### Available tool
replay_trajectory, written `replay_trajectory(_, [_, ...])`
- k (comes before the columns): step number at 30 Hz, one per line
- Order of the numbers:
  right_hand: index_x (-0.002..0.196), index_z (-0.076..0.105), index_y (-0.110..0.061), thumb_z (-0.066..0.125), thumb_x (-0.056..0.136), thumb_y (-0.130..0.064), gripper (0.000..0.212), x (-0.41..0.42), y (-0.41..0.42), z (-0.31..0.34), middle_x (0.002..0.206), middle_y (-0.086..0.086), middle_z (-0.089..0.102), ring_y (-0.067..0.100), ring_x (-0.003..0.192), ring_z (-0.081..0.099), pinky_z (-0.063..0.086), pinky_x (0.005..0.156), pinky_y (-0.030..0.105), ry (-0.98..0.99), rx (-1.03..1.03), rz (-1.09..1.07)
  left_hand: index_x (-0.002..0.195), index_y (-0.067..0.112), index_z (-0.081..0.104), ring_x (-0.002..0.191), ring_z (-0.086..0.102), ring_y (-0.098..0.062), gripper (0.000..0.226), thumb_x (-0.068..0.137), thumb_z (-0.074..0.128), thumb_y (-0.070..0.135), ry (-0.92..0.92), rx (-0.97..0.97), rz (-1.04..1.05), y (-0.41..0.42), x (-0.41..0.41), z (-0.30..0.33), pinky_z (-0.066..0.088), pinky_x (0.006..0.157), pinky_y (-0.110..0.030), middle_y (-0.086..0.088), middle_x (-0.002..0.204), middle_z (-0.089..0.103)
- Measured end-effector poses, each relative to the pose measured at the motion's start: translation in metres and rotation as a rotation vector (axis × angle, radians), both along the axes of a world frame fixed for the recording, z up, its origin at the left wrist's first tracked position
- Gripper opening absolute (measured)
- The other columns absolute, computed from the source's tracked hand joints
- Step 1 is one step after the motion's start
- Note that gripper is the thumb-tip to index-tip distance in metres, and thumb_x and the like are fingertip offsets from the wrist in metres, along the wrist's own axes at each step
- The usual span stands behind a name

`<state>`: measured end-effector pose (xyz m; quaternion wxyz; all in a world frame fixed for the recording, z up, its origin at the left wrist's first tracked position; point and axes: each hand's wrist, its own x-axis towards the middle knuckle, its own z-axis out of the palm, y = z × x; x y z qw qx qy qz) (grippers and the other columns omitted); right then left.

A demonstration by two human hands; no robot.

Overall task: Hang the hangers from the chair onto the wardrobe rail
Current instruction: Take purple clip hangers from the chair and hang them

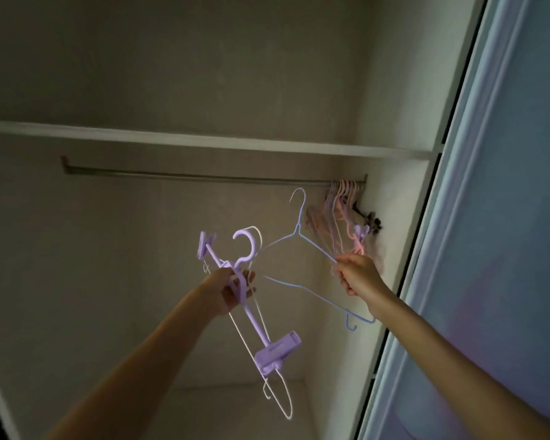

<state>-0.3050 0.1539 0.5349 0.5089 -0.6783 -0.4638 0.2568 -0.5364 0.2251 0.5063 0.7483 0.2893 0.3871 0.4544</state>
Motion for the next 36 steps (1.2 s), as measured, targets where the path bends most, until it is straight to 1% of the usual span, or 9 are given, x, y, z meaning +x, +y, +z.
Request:
replay_trajectory(3, [0.090, 0.060, 0.007, 0.041, 0.084, 0.001, 0.021, 0.008, 0.034, 0.005, 0.057, 0.006, 0.043, 0.008, 0.039, 0.034, 0.024, 0.043, 0.023, -0.042, 0.064, -0.062, 0.076, 0.010, 0.051, 0.041, 0.064, -0.011, 0.027, 0.100, 0.037, 0.014, -0.032, -0.010, -0.036, 0.031, 0.011, -0.002, 0.052, 0.039, -0.024, -0.001, 0.043, 0.061])
replay_trajectory(7, [0.076, 0.066, -0.029, 0.043, 0.081, -0.011, 0.029, 0.025, 0.083, 0.017, 0.059, -0.011, 0.045, 0.000, 0.055, 0.033, 0.023, 0.054, 0.019, -0.076, 0.112, -0.132, 0.073, 0.010, 0.050, 0.041, 0.064, -0.012, 0.028, 0.099, 0.040, 0.014, -0.063, -0.006, -0.058, 0.069, 0.026, -0.004, 0.053, 0.039, -0.025, -0.003, 0.045, 0.062])
replay_trajectory(12, [0.056, 0.052, -0.012, 0.041, 0.084, 0.001, 0.033, 0.038, 0.132, 0.035, 0.057, 0.003, 0.049, 0.021, 0.059, 0.044, 0.024, 0.051, 0.025, -0.161, 0.073, -0.176, 0.073, 0.010, 0.050, 0.041, 0.065, -0.013, 0.026, 0.098, 0.041, 0.013, -0.084, -0.018, -0.036, 0.108, 0.043, -0.003, 0.053, 0.038, -0.028, -0.004, 0.045, 0.062])
replay_trajectory(15, [0.088, 0.059, 0.017, 0.039, 0.083, 0.004, 0.023, 0.039, 0.157, 0.027, 0.104, 0.030, 0.062, 0.022, 0.063, 0.046, 0.027, 0.053, 0.030, -0.172, 0.056, -0.187, 0.072, 0.009, 0.050, 0.039, 0.064, -0.013, 0.028, 0.098, 0.041, 0.014, -0.075, -0.038, -0.027, 0.125, 0.050, -0.001, 0.052, 0.036, -0.027, -0.005, 0.045, 0.062])
replay_trajectory(17, [0.104, 0.059, 0.010, 0.042, 0.089, -0.001, 0.026, 0.040, 0.169, 0.016, 0.118, 0.027, 0.059, 0.015, 0.063, 0.047, 0.034, 0.057, 0.026, -0.174, 0.033, -0.163, 0.072, 0.008, 0.051, 0.039, 0.064, -0.014, 0.030, 0.099, 0.040, 0.015, -0.057, -0.051, -0.028, 0.135, 0.052, -0.002, 0.052, 0.036, -0.028, -0.006, 0.044, 0.062])
replay_trajectory(21, [0.122, 0.055, -0.001, 0.041, 0.092, -0.005, 0.034, 0.045, 0.188, 0.001, 0.121, 0.019, 0.060, 0.035, 0.107, 0.058, 0.045, 0.082, 0.034, -0.188, -0.014, -0.227, 0.074, 0.008, 0.051, 0.040, 0.065, -0.014, 0.028, 0.099, 0.040, 0.015, -0.052, -0.048, -0.025, 0.158, 0.052, -0.004, 0.053, 0.037, -0.028, -0.006, 0.046, 0.063])
replay_trajectory(28, [0.114, 0.057, -0.007, 0.040, 0.092, -0.010, 0.028, 0.053, 0.186, -0.033, 0.102, 0.011, 0.066, 0.027, 0.091, 0.063, 0.046, 0.074, 0.031, -0.414, -0.160, -0.123, 0.072, 0.005, 0.052, 0.038, 0.063, -0.015, 0.031, 0.099, 0.040, 0.013, 0.006, -0.060, -0.068, 0.190, 0.053, 0.002, 0.051, 0.035, -0.028, -0.007, 0.044, 0.062])
replay_trajectory(32, [0.118, 0.054, -0.001, 0.050, 0.091, -0.011, 0.029, 0.060, 0.199, -0.017, 0.098, 0.016, 0.063, 0.026, 0.077, 0.061, 0.048, 0.058, 0.023, -0.726, 0.055, -0.164, 0.071, 0.007, 0.050, 0.038, 0.063, -0.014, 0.031, 0.100, 0.040, 0.014, 0.001, -0.033, -0.090, 0.211, 0.058, 0.012, 0.051, 0.035, -0.027, -0.005, 0.043, 0.061])
replay_trajectory(36, [0.131, 0.046, -0.003, 0.053, 0.091, -0.021, 0.044, 0.065, 0.246, 0.023, 0.120, 0.020, 0.055, 0.036, 0.110, 0.053, 0.044, 0.086, 0.038, -0.950, 0.244, -0.216, 0.075, 0.009, 0.052, 0.044, 0.066, -0.012, 0.026, 0.098, 0.041, 0.012, -0.025, -0.016, -0.137, 0.230, 0.066, 0.008, 0.054, 0.041, -0.026, -0.002, 0.048, 0.063])
